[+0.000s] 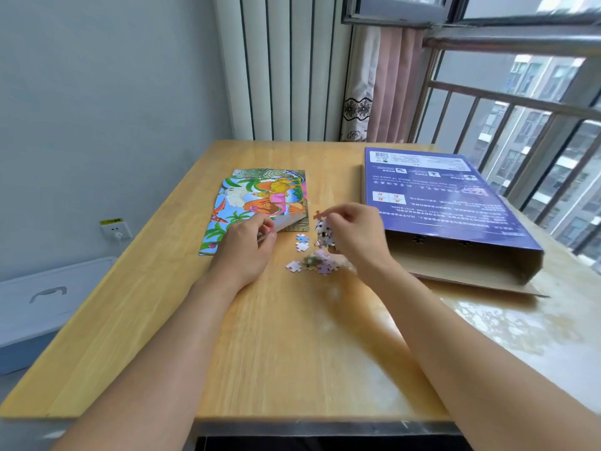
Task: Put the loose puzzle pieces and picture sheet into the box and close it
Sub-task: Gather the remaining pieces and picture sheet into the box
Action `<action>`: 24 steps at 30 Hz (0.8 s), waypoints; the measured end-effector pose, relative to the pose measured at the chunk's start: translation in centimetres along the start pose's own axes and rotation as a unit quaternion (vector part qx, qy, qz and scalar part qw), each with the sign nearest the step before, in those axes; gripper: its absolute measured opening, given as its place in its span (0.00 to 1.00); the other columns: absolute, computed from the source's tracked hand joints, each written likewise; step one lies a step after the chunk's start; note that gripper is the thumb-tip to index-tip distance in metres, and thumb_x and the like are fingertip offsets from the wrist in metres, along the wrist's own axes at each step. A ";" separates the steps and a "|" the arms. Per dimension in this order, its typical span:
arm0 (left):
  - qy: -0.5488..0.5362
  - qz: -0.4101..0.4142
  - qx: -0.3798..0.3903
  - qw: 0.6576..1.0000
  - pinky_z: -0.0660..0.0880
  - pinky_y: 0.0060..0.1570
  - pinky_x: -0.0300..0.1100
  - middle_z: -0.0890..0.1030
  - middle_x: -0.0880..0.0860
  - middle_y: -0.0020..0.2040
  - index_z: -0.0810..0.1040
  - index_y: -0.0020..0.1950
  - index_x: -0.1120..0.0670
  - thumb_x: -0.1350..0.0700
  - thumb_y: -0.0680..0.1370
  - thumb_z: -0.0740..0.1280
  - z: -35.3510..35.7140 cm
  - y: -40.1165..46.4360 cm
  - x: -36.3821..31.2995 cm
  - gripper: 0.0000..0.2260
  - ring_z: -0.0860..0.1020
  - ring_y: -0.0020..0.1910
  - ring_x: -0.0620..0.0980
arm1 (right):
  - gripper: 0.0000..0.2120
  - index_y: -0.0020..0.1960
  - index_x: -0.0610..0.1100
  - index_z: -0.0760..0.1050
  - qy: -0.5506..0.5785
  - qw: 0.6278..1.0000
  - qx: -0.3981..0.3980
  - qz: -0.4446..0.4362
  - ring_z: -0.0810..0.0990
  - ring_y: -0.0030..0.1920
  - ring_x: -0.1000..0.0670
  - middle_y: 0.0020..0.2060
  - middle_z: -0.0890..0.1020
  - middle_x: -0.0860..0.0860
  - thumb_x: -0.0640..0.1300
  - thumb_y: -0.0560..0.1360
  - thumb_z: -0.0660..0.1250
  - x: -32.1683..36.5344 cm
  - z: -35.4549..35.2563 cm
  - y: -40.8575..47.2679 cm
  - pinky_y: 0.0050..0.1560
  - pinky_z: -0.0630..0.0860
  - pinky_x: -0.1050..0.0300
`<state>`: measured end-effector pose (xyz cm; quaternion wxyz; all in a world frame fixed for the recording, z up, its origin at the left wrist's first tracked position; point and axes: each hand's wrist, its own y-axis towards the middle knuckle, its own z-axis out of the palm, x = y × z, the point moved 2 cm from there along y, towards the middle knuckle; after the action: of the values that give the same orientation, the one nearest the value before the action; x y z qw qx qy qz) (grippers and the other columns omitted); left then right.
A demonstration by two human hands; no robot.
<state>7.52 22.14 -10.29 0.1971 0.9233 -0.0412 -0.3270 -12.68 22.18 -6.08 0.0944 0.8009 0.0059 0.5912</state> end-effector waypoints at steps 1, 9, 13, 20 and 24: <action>0.002 0.000 0.003 1.000 0.77 0.51 0.49 0.81 0.47 0.46 0.79 0.54 0.51 0.54 0.78 0.68 0.1 0.0 0.1 0.06 0.79 0.49 0.49 | 0.09 0.46 0.40 0.83 0.133 0.986 -0.013 0.102 0.80 0.33 0.50 0.37 0.82 0.46 0.36 0.76 0.64 0.2 -0.9 -0.1 0.31 0.79 0.56; 0.052 0.045 -0.010 0.998 0.74 0.59 0.52 0.80 0.48 0.54 0.78 0.58 0.48 0.50 0.71 0.74 0.6 -0.6 -2.3 0.16 0.78 0.55 0.53 | 0.10 0.60 0.34 0.72 0.582 0.725 -0.073 0.361 0.81 0.25 0.45 0.52 0.79 0.39 0.37 0.80 0.61 -2.7 -9.0 -3.3 0.29 0.80 0.61; 0.056 0.058 0.006 0.997 0.74 0.61 0.55 0.80 0.48 0.57 0.78 0.59 0.47 0.49 0.70 0.76 0.8 -0.8 -3.3 0.19 0.78 0.57 0.53 | 0.09 0.55 0.31 0.71 0.583 0.717 -0.097 0.370 0.83 0.52 0.39 0.57 0.77 0.36 0.37 0.82 0.59 -3.1 -11.2 -3.4 0.42 0.85 0.47; -0.056 0.136 0.076 0.986 0.69 0.54 0.37 0.76 0.44 0.59 0.78 0.63 0.48 0.48 0.73 0.74 3.1 -0.8 -9.5 0.19 0.74 0.57 0.42 | 0.34 0.77 0.32 0.57 0.598 0.718 -0.060 0.351 0.66 0.75 0.37 0.74 0.68 0.36 0.57 0.83 0.53 -3.0 -12.5 -1.6 0.77 0.60 0.42; -0.049 0.184 0.085 0.978 0.73 0.59 0.41 0.75 0.45 0.64 0.73 0.67 0.48 0.45 0.73 0.74 5.9 -0.6 -12.9 0.24 0.75 0.61 0.45 | 0.40 0.77 0.41 0.64 0.625 0.733 0.005 0.268 0.69 0.74 0.41 0.74 0.70 0.39 0.69 0.78 0.51 -2.9 -12.5 -0.1 0.77 0.60 0.44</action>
<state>-6.26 23.35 -7.09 0.1721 0.8962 -0.2479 -0.3250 -25.35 23.72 -5.30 -0.0965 0.2200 -0.1483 0.9593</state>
